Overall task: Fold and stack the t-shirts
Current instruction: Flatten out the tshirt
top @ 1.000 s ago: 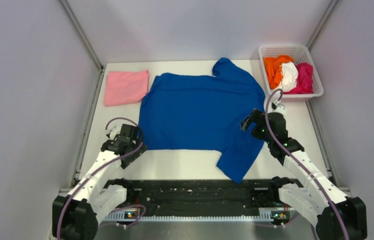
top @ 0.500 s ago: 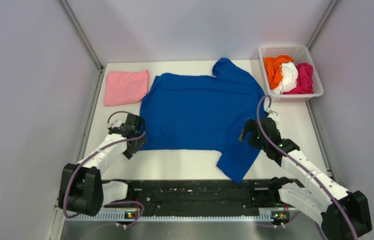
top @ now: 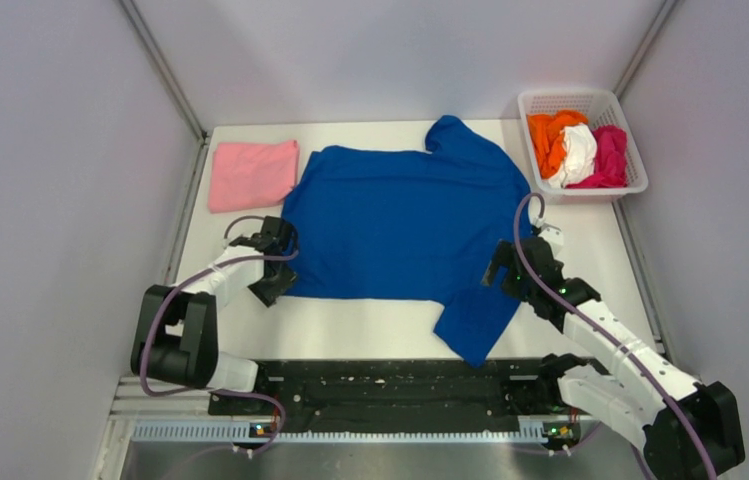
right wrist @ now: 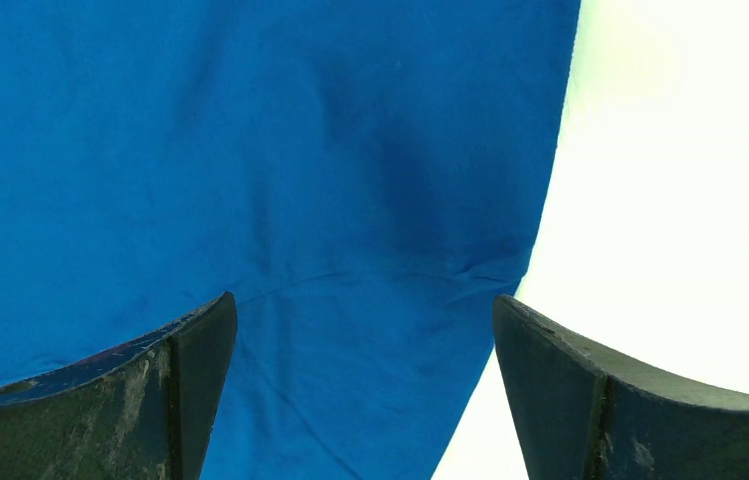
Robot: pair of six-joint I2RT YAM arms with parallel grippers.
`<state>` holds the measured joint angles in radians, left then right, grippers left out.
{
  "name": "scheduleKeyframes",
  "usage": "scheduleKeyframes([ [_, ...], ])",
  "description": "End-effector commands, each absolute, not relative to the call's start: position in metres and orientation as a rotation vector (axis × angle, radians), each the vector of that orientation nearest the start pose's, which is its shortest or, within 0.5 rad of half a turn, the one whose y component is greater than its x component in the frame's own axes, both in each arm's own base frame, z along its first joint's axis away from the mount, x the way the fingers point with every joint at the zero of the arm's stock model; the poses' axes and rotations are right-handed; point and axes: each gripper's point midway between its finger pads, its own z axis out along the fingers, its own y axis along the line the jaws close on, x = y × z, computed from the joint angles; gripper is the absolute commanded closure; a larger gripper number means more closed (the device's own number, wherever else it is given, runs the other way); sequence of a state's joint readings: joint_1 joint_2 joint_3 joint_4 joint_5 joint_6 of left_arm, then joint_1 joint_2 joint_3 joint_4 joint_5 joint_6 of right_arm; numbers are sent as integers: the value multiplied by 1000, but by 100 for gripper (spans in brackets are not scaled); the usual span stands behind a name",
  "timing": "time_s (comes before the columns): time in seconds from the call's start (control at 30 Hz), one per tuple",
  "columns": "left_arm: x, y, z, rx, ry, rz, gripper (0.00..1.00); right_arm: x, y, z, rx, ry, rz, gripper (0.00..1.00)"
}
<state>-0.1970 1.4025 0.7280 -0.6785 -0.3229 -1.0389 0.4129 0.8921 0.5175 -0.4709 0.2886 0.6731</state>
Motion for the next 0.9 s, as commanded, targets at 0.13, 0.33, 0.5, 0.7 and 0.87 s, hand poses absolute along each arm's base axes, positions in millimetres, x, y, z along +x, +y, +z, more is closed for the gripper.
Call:
scheduleKeyframes([
  [0.13,250,-29,4,-1189,2533,196,62,235,74,83,405,2310,156,4],
  [0.33,252,-26,-1,-1179,2539,209,76,236,74,84,403,2311,152,4],
  [0.5,259,-23,-3,-1169,2533,198,96,234,71,84,407,2319,134,4],
  [0.7,266,-22,2,-1127,2535,175,100,230,76,90,345,2345,139,5],
  [0.87,262,-21,15,-1109,2493,138,100,212,96,100,220,2410,92,7],
])
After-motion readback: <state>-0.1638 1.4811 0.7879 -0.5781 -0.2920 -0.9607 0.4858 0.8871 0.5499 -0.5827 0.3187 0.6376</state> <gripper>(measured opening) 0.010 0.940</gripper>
